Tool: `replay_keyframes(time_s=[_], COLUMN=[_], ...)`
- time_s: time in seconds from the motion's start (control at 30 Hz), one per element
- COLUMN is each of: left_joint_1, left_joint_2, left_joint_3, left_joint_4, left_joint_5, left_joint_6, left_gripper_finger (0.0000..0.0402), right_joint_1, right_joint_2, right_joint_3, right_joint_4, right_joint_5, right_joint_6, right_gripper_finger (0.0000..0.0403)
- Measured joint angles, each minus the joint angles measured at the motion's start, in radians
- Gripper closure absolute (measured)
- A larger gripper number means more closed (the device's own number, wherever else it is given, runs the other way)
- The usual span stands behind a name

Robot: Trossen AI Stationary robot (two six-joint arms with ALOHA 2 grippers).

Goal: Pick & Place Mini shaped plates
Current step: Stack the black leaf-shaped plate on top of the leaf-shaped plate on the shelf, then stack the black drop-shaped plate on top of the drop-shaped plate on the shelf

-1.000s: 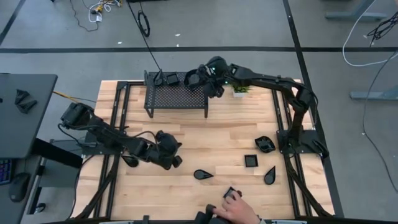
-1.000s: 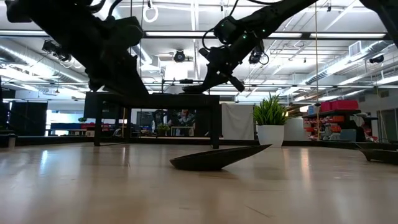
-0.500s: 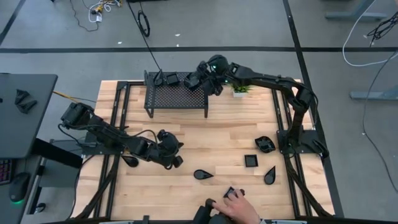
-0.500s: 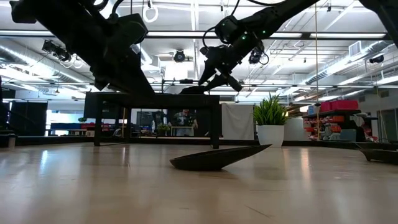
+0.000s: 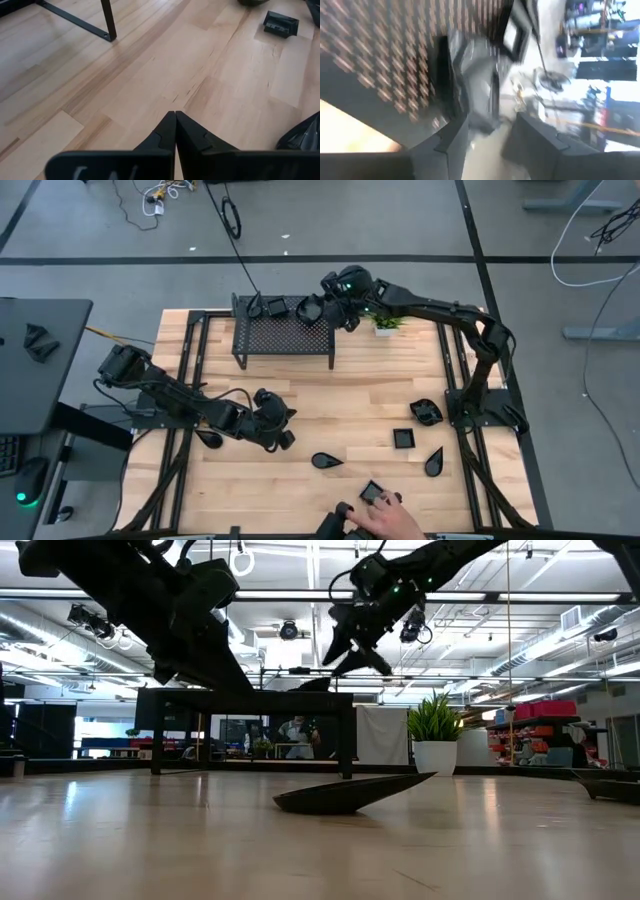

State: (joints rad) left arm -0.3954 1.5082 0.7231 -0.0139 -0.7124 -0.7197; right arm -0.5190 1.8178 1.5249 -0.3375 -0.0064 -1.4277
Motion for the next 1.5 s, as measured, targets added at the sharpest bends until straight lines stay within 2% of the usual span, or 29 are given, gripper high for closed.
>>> replay_keyframes(time_s=[0.07,0.17,0.3,0.5,0.6,0.67,0.73,0.8,0.9,0.97,1.07,1.13,1.27,1.4,1.43,1.5], left_joint_1=[0.0,0.0,0.0,0.002,-0.003,-0.017,-0.044,-0.083,-0.151,-0.205,-0.281,-0.342,-0.481,-0.59,-0.608,-0.61], left_joint_2=[0.0,0.001,0.001,0.001,-0.036,-0.066,-0.088,-0.088,-0.067,-0.052,-0.04,-0.038,-0.038,-0.038,-0.035,-0.013], left_joint_3=[0.0,0.0,0.0,0.0,0.003,0.034,0.092,0.181,0.318,0.378,0.418,0.414,0.414,0.414,0.414,0.415], left_joint_4=[0.001,0.002,0.004,0.003,-0.045,-0.135,-0.282,-0.458,-0.721,-0.874,-1.033,-1.117,-1.181,-1.212,-1.204,-1.171], left_joint_5=[0.001,0.003,0.003,0.012,0.097,0.159,0.196,0.219,0.262,0.325,0.454,0.532,0.535,0.542,0.546,0.563], left_joint_6=[0.0,-0.001,0.0,0.01,0.025,0.025,0.035,0.053,0.046,0.001,-0.149,-0.351,-0.879,-1.502,-1.579,-1.601], left_gripper_finger=[0.0392,0.0392,0.0392,0.0392,0.0393,0.0397,0.0398,0.0398,0.0398,0.0398,0.0398,0.0395,0.0377,0.0341,0.033,0.0309], right_joint_1=[0.0,-0.012,-0.056,-0.079,-0.063,-0.034,0.018,0.091,0.206,0.278,0.37,0.412,0.453,0.459,0.459,0.457], right_joint_2=[-0.025,-0.047,-0.037,-0.04,-0.06,-0.073,-0.079,-0.082,-0.083,-0.083,-0.083,-0.083,-0.083,-0.083,-0.083,-0.083], right_joint_3=[0.0,0.0,0.0,-0.011,-0.011,-0.011,-0.011,-0.011,-0.035,-0.085,-0.179,-0.239,-0.342,-0.408,-0.418,-0.431], right_joint_4=[-0.025,-0.015,-0.005,-0.087,-0.121,-0.15,-0.156,-0.154,-0.112,-0.025,0.132,0.244,0.408,0.517,0.535,0.567], right_joint_5=[-0.08,-0.217,-0.23,-0.244,-0.397,-0.549,-0.652,-0.667,-0.623,-0.585,-0.519,-0.464,-0.371,-0.362,-0.36,-0.36], right_joint_6=[0.057,0.239,0.508,0.719,0.874,0.928,0.964,0.975,0.957,0.954,0.955,0.979,1.036,1.058,1.061,1.07], right_gripper_finger=[0.0236,0.0243,0.0264,0.0331,0.0378,0.0396,0.0393,0.039,0.0397,0.0399,0.0395,0.0395,0.0399,0.0399,0.0398,0.0395])
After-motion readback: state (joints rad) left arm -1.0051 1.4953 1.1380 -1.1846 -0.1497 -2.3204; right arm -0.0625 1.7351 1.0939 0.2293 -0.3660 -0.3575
